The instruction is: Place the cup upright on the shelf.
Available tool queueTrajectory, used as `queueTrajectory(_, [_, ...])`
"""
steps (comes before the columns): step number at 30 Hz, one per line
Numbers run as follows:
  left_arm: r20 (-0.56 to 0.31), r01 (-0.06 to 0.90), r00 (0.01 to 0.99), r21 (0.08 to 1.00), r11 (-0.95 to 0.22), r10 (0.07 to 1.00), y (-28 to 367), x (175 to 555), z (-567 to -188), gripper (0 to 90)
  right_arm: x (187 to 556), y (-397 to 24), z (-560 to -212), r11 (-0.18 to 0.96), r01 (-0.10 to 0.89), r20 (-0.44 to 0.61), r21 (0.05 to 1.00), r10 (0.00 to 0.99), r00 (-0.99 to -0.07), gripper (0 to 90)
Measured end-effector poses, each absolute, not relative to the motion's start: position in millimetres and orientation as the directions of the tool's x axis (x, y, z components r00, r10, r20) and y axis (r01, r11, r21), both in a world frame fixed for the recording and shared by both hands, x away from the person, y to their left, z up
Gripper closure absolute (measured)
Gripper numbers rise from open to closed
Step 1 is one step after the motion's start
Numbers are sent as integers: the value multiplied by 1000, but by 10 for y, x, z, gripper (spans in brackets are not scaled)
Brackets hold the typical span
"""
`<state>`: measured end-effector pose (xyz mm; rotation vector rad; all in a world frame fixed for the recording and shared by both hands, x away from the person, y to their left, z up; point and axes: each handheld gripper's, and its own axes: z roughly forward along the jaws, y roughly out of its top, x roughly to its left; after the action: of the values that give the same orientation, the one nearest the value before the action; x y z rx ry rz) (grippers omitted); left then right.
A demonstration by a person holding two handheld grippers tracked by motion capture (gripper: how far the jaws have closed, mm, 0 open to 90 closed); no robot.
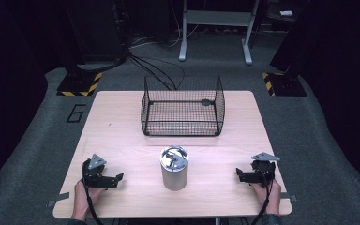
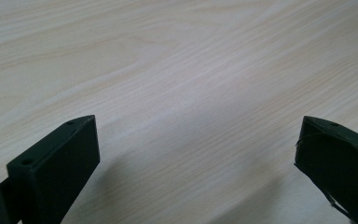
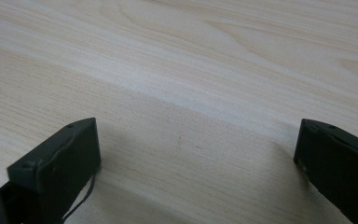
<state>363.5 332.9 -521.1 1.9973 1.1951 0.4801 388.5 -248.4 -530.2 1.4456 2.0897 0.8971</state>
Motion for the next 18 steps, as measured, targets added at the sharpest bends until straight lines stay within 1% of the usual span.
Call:
queueTrajectory(9, [-53, 546, 550, 778, -311, 834, 3175, 3555, -5108, 0, 3885, -2481, -5302, 244, 649, 2, 721, 936, -353, 0])
queueTrajectory(11, [-45, 537, 570, 775, -331, 820, 3139, 3542, -5075, 0, 3885, -2481, -5302, 244, 649, 1, 721, 936, -353, 0])
queueTrajectory(18, [-55, 495, 613, 804, -328, 788, 2988, 3502, -4955, 0, 3886, -2483, -5303, 242, 648, 4, 723, 935, -354, 0])
